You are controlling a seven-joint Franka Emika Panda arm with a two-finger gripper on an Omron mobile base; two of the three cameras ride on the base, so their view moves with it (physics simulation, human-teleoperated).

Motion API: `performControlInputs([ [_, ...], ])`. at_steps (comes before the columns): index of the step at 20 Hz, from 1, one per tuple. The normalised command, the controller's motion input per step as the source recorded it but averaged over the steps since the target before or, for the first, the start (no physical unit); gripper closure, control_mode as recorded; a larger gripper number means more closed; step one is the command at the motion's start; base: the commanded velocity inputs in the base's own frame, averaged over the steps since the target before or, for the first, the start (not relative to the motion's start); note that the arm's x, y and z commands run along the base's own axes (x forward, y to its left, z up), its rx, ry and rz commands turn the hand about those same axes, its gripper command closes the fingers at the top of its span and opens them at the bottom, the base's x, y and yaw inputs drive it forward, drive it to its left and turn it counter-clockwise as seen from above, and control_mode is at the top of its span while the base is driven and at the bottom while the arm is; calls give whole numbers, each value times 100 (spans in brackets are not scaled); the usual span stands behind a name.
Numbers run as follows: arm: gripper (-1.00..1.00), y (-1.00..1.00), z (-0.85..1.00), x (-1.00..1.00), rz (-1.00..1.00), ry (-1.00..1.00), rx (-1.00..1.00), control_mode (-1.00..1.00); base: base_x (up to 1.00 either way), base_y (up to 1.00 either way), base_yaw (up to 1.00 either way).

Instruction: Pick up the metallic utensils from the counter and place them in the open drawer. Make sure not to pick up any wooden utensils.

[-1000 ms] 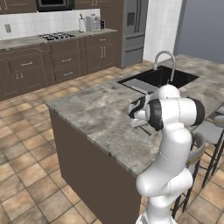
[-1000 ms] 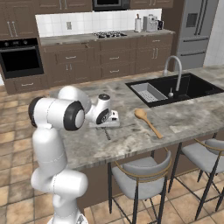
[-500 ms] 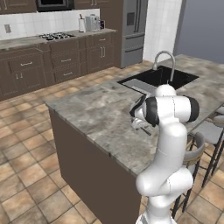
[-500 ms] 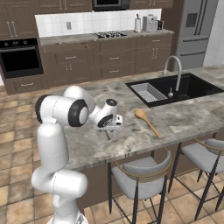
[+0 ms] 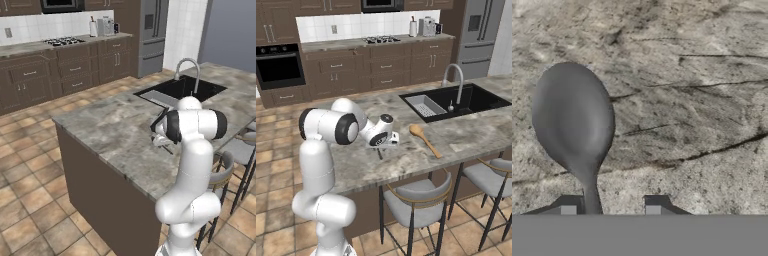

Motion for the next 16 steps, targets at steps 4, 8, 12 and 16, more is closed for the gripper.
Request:
performControlInputs([
  [4, 100, 3, -16, 1, 0, -8, 0, -100, 0, 0, 0],
  [8, 100, 0, -1, -2, 0, -6, 0, -100, 0, 0, 0],
  [12, 100, 0, 20, -37, 0, -13, 4, -100, 0, 0, 0],
  [16, 100, 1, 79, -71, 0, -12, 3, -100, 0, 0, 0],
])
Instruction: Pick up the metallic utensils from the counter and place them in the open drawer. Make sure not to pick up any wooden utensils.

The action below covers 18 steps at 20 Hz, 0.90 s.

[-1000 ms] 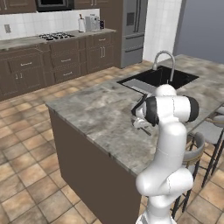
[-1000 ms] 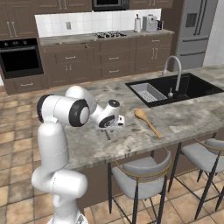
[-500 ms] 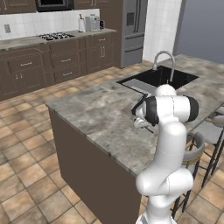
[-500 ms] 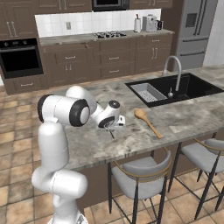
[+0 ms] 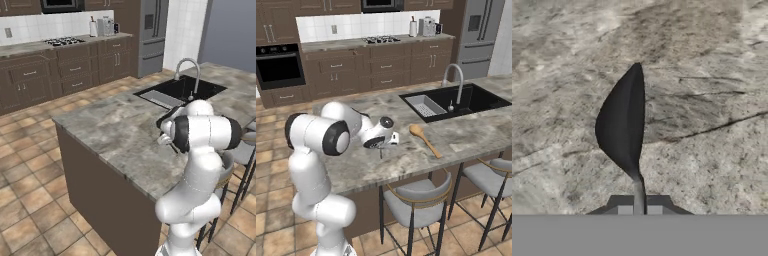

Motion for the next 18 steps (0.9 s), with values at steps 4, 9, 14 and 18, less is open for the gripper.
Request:
performControlInputs([
  [4, 100, 14, 100, -77, 0, -1, 0, -100, 0, 0, 0],
  [9, 100, 5, 100, -91, 0, -6, 0, -100, 0, 0, 0],
  [14, 100, 40, 86, -100, 2, -11, 0, -100, 0, 0, 0],
  [18, 100, 22, 12, -25, 3, -3, 0, 100, -75, 75, 9],
])
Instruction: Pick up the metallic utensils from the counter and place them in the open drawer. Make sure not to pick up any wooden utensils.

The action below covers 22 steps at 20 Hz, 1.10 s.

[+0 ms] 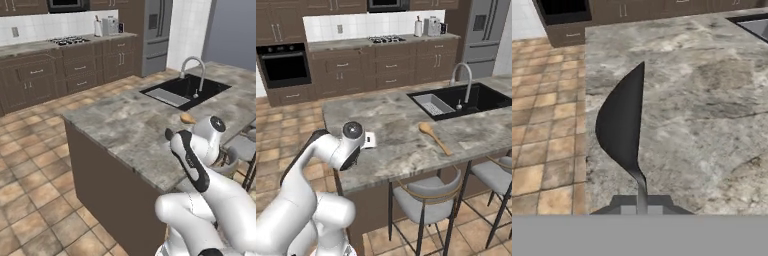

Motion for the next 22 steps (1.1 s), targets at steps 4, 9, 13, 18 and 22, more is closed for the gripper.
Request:
performControlInputs([
  [4, 100, 0, 0, 0, 0, 0, 0, 100, -100, 100, 12],
  [9, 100, 0, 0, 0, 0, 0, 0, 100, -70, 100, 8],
  [13, 100, 0, 0, 0, 0, 0, 0, 100, 17, 100, -11],
  [18, 100, 0, 0, 0, 0, 0, 0, 100, 78, 100, -31],
  [22, 100, 0, 0, 0, 0, 0, 0, 100, 100, 100, -38],
])
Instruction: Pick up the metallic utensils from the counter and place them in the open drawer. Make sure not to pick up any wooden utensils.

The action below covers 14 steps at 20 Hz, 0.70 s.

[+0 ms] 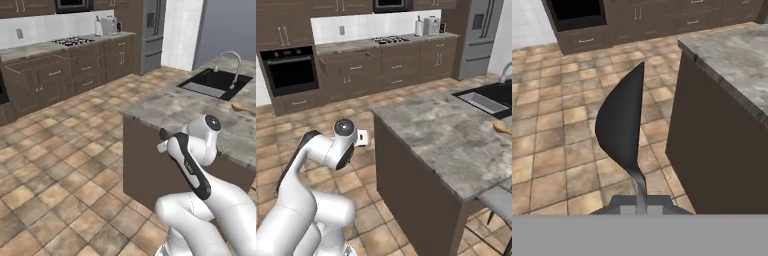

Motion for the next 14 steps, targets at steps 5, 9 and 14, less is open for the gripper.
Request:
performControlInputs([
  [5, 100, 0, 0, 0, 0, 0, 0, 100, 100, 100, -37],
  [9, 100, 0, 0, 0, 0, 0, 0, 100, 78, 100, -27],
  [14, 100, 0, 0, 0, 0, 0, 0, 100, 35, 100, -15],
])
